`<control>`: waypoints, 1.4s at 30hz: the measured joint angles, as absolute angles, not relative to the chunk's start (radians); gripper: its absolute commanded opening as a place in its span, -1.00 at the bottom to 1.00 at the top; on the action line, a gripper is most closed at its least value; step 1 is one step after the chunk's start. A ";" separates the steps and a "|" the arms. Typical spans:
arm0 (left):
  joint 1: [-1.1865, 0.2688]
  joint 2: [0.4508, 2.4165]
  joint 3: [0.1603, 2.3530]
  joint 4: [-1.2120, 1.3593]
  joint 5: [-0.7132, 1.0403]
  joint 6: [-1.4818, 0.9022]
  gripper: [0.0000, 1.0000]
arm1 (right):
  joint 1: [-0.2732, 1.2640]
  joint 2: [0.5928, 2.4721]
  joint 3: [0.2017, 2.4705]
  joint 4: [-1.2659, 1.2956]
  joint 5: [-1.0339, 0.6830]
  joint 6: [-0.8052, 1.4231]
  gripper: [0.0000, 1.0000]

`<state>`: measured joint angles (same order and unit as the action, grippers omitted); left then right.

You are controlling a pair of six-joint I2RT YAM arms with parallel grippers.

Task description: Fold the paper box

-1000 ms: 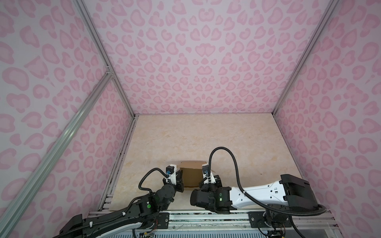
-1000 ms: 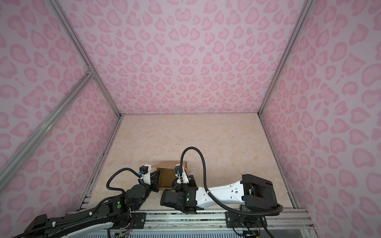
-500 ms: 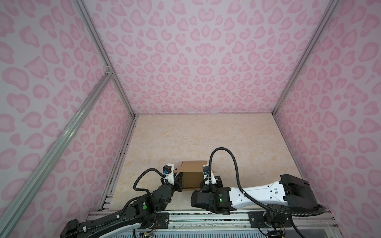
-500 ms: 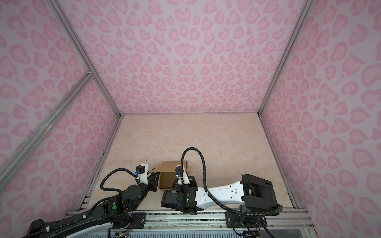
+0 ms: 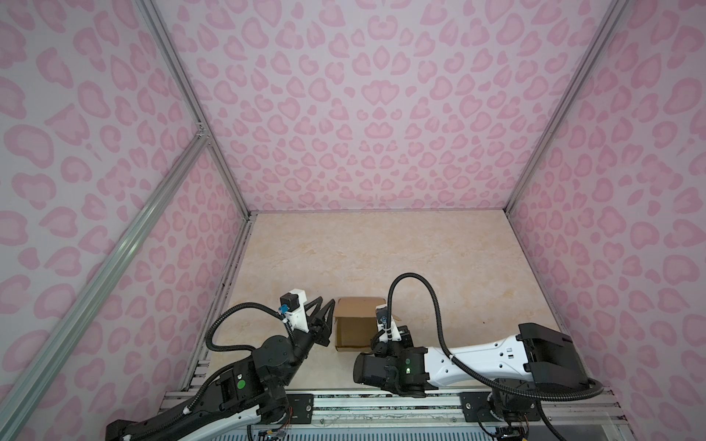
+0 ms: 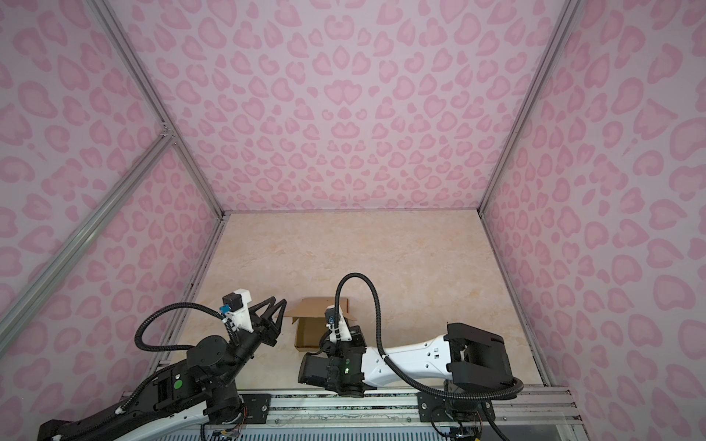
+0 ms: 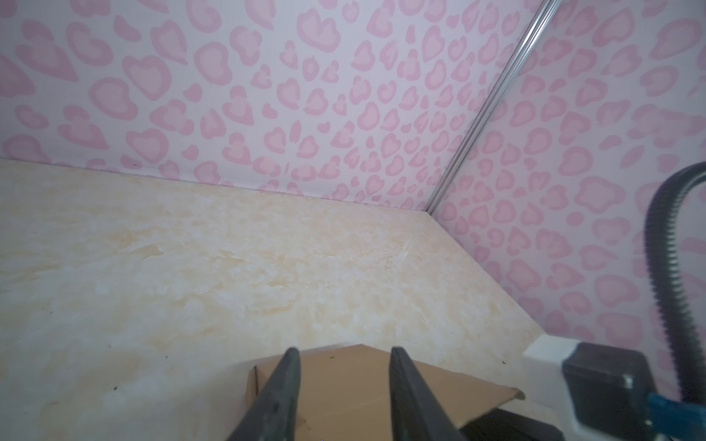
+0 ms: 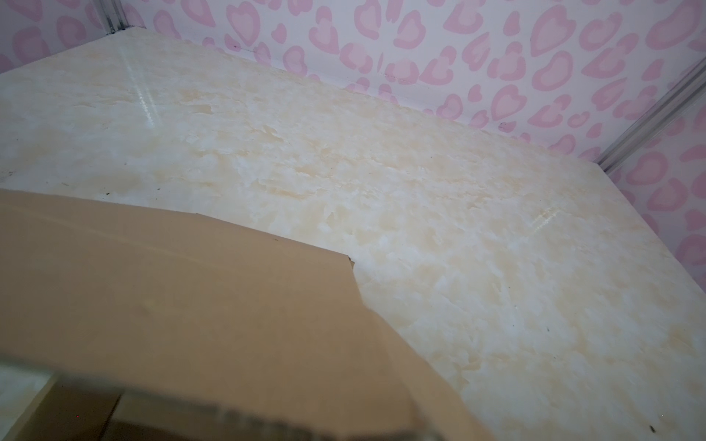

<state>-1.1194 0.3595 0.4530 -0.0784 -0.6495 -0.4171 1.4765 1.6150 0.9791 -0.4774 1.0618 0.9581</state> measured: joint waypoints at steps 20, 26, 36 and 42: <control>-0.989 0.882 0.860 -0.354 -0.577 -0.447 -0.01 | 1.491 1.568 0.955 -0.500 1.054 0.974 -0.76; -0.923 0.936 0.860 -0.372 -0.477 -0.497 -0.03 | 1.494 1.562 0.947 -0.500 1.052 0.972 -0.58; -0.904 0.995 0.831 -0.372 -0.382 -0.549 -0.05 | 1.510 1.513 0.944 -0.516 1.042 0.960 -0.17; -0.902 1.021 0.831 -0.372 -0.361 -0.558 -0.05 | 1.538 1.470 0.944 -0.550 1.039 0.957 0.02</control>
